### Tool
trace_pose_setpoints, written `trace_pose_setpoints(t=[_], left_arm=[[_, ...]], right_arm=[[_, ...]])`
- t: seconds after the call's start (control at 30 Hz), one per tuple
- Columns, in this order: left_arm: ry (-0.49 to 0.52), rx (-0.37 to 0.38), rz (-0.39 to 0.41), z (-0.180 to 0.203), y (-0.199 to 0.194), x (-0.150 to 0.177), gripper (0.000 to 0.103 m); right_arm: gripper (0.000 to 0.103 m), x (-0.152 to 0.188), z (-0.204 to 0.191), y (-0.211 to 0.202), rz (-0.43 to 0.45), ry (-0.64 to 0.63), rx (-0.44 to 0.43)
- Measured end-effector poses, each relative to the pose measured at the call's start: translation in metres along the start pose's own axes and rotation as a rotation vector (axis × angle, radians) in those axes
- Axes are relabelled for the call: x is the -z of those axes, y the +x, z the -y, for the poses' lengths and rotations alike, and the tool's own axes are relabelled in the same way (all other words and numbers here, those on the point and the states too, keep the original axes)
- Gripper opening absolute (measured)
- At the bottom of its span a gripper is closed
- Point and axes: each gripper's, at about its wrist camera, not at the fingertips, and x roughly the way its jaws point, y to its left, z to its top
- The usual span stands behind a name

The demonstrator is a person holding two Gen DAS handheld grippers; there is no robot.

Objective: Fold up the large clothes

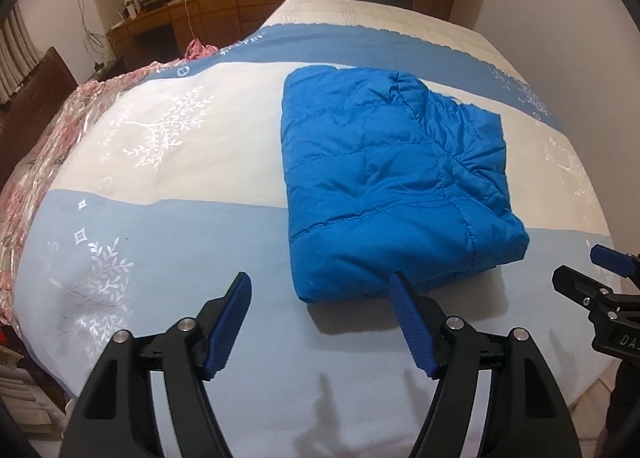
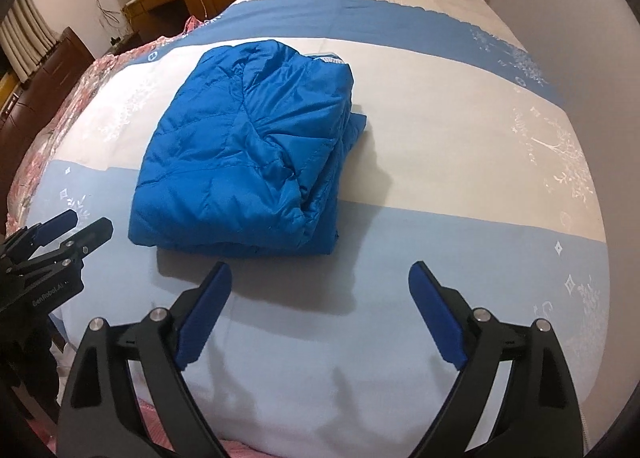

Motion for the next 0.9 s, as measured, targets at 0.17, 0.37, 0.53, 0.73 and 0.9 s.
trace_pose_setpoints(t=[0.17,0.37,0.53,0.73,0.9], left_arm=[[0.0,-0.002,0.015,-0.001,-0.011,0.002,0.072],[0.008,-0.014,0.025,-0.002,-0.024,0.007,0.072],[0.016,-0.021,0.03,-0.001,-0.032,0.011,0.072],[0.017,-0.017,0.033,0.0,-0.036,0.014,0.072],[0.018,-0.015,0.035,0.0,-0.038,0.015,0.072]], right_arm=[[0.089,0.002,-0.002,-0.008,0.013,-0.003,0.005],[0.089,0.005,-0.004,-0.015,0.018,0.006,-0.008],[0.089,0.007,-0.008,-0.018,0.019,0.003,-0.014],[0.089,0.009,-0.011,-0.019,0.016,0.004,-0.021],[0.089,0.011,-0.012,-0.02,0.017,0.003,-0.021]])
